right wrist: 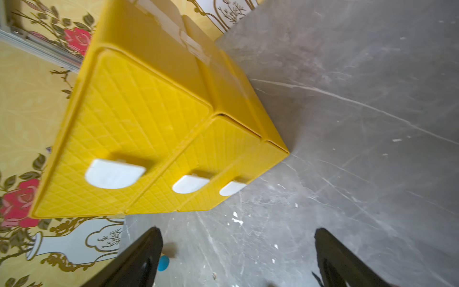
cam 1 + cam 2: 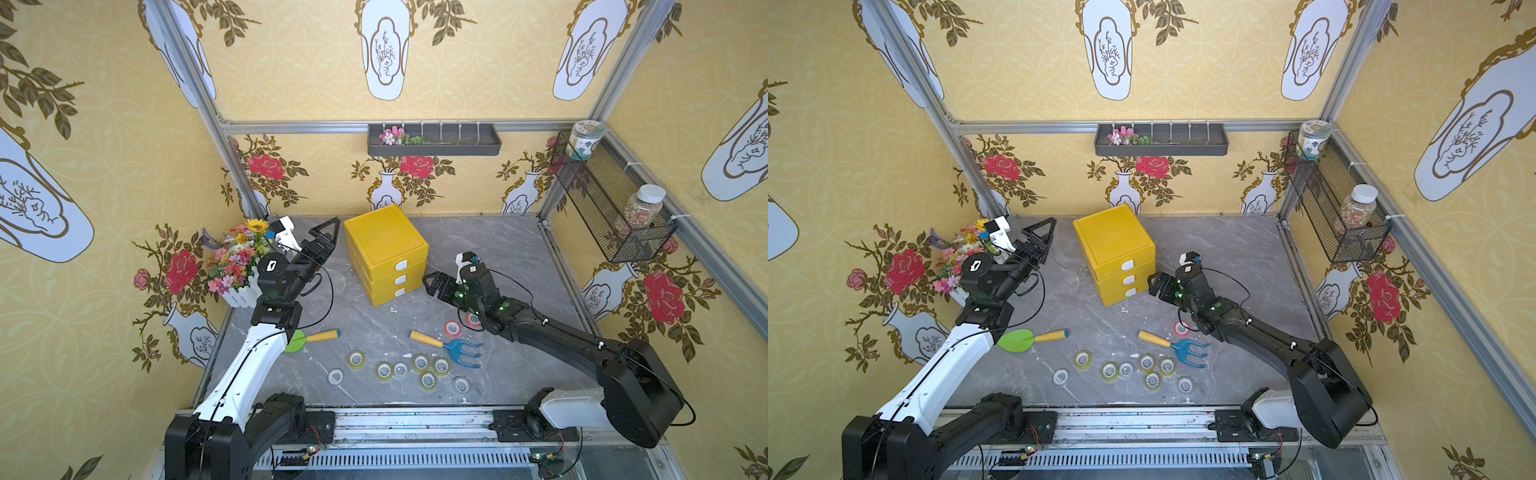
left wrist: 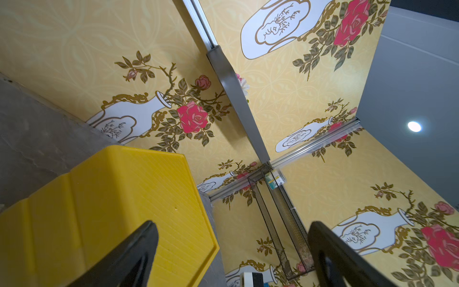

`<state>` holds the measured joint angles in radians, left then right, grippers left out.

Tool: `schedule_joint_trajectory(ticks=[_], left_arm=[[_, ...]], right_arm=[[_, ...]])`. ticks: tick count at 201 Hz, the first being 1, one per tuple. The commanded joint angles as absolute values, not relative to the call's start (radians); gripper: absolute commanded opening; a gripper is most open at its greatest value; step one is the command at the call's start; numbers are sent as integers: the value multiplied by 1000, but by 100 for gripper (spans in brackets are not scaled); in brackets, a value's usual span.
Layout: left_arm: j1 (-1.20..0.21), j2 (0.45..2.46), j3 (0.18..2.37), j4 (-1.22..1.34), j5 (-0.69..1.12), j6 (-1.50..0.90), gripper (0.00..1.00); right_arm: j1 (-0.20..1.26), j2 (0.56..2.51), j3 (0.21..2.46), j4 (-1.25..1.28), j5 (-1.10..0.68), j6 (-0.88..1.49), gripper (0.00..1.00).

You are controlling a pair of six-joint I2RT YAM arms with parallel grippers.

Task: Place the transparent tape into the drawer according to color
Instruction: Open the drawer in the storage box.

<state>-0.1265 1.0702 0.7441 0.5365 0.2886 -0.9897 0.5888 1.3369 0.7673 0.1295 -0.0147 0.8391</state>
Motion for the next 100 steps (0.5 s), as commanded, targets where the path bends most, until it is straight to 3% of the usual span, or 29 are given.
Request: schedule_joint_trajectory(ticks=[1, 34, 100], left_arm=[[-116, 1112, 782, 637, 463, -1044, 100], [-116, 1094, 724, 747, 430, -1136, 100], [-116, 1166, 967, 309, 504, -939, 98]], right_arm=[[596, 1337, 773, 164, 12, 828, 97], [597, 1339, 774, 149, 18, 832, 98], [597, 1345, 788, 119, 14, 846, 99]])
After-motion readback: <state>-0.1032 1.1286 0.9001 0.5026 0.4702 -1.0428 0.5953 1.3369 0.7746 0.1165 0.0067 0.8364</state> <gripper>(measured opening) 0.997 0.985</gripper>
